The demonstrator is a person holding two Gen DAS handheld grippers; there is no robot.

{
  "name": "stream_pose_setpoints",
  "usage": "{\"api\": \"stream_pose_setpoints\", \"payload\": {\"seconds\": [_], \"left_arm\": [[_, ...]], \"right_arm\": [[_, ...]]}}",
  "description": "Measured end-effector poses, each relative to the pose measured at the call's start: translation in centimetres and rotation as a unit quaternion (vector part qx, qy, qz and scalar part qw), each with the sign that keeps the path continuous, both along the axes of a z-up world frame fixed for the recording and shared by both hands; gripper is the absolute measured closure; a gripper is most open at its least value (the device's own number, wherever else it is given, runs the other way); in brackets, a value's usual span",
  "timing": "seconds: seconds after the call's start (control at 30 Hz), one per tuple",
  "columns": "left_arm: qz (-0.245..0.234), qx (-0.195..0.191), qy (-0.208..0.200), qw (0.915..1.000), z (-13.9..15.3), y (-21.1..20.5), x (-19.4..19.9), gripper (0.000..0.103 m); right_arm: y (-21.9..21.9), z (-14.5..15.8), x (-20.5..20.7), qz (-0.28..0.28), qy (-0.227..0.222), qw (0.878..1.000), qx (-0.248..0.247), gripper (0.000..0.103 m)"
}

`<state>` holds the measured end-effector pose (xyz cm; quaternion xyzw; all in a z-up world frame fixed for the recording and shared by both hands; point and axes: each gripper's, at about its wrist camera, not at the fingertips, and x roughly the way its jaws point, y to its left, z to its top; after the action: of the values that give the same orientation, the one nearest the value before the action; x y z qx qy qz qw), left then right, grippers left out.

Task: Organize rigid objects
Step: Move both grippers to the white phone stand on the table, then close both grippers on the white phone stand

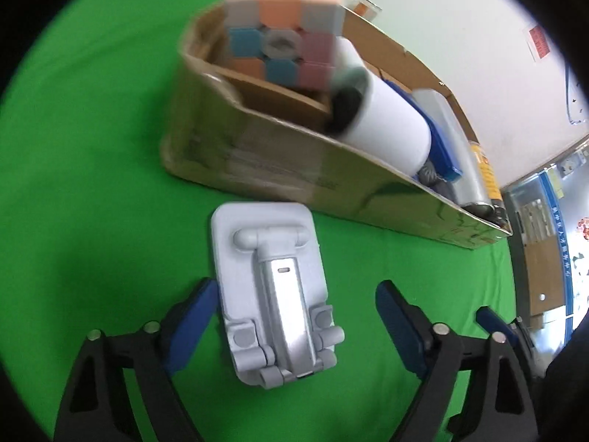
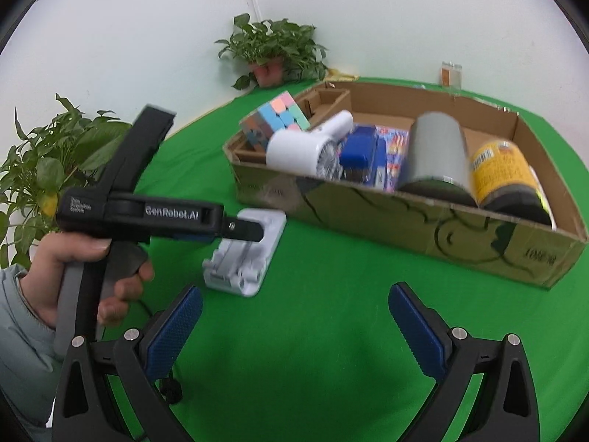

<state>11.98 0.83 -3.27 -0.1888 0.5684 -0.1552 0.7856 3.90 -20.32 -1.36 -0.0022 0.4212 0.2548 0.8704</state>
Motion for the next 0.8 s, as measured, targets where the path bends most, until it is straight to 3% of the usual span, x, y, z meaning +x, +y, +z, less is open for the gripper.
{"api": "stream_pose_setpoints", "payload": {"seconds": [0.1, 0.2, 0.27, 0.43, 0.57, 0.73, 0.8], "left_arm": [[-0.046, -0.044, 0.001, 0.9980, 0.0, -2.7, -0.4, 0.016], [-0.078, -0.127, 0.023, 0.9885, 0.1, -5.2, -1.1, 0.016], [-0.094, -0.147, 0.015, 0.9845, 0.9, -6.1, -1.7, 0.016], [-0.076, -0.112, -0.003, 0.9908, 2.0, -4.8, -2.4, 0.016], [-0.056, -0.077, -0.005, 0.9955, 1.7, -3.4, -3.1, 0.016], [-0.055, -0.099, 0.015, 0.9935, 0.7, -2.8, -4.6, 0.017], [-0.052, -0.099, 0.025, 0.9934, 0.2, -2.7, -4.8, 0.017]], "right_arm": [[-0.6, -0.8, -0.1, -0.002, 0.017, 1.000, 0.004, 0.002], [-1.2, -1.7, -0.4, -0.014, 0.026, 1.000, 0.000, 0.002], [-1.8, -2.4, -0.6, -0.021, 0.036, 0.999, 0.000, 0.003], [-2.9, -3.9, -1.0, -0.044, 0.041, 0.998, -0.032, 0.003], [-1.5, -5.0, -0.4, -0.023, 0.042, 0.997, -0.064, 0.009], [0.9, -5.7, -0.3, -0.013, 0.040, 0.995, -0.096, 0.016], [1.3, -5.7, 0.0, -0.020, 0.029, 0.994, -0.105, 0.030]]}}
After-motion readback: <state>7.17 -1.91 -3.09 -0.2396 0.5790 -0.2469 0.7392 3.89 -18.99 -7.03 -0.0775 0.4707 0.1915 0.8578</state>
